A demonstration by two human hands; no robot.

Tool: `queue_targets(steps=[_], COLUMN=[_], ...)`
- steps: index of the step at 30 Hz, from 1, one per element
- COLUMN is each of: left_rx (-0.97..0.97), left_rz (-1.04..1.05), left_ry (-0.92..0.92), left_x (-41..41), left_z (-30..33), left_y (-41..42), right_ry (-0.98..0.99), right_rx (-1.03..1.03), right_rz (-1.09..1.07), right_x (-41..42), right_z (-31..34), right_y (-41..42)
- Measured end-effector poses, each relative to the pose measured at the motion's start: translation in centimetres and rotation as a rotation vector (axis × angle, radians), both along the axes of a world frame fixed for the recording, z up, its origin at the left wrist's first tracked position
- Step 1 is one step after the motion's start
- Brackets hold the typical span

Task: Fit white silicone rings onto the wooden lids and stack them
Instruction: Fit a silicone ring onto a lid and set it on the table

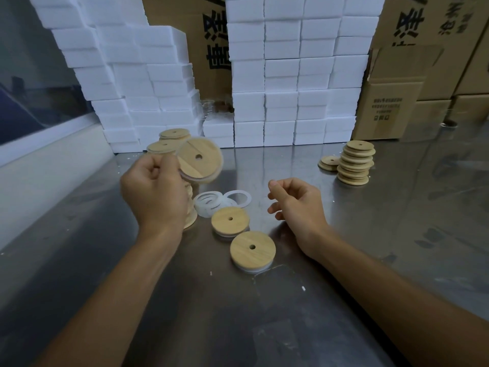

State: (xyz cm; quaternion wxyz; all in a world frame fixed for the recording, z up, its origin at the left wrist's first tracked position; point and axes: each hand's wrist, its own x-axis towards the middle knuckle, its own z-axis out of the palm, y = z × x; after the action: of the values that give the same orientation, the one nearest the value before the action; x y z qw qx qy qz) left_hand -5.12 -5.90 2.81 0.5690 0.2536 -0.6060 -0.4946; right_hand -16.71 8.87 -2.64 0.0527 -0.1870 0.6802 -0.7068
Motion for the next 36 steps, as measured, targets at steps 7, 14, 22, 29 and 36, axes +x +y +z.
queue_targets(steps=[7,14,22,29,36], left_rx=[0.316,0.477,0.581,0.635,0.674], left_rz=[0.020,-0.265,-0.247,-0.208,-0.183], left_ry=[0.090,0.215,0.307,0.317,0.265], left_x=[-0.8,-1.4,-1.3,-1.0,-1.0], left_z=[-0.3,-0.6,-0.2,-0.1,-0.4], left_y=[0.0,4.2,3.7,1.8,1.3], right_ry=[0.007,0.017,0.023,0.019,0.017], right_rx=[0.006,0.020,0.015,0.014,0.019], right_rz=[-0.006,-0.006,0.003,0.019,0.024], right_x=[-0.1,-0.1,-0.1,-0.2,-0.2], right_z=[-0.1,-0.2,-0.2,-0.2,-0.2], right_y=[-0.1,-0.1,-0.1,-0.1,-0.1])
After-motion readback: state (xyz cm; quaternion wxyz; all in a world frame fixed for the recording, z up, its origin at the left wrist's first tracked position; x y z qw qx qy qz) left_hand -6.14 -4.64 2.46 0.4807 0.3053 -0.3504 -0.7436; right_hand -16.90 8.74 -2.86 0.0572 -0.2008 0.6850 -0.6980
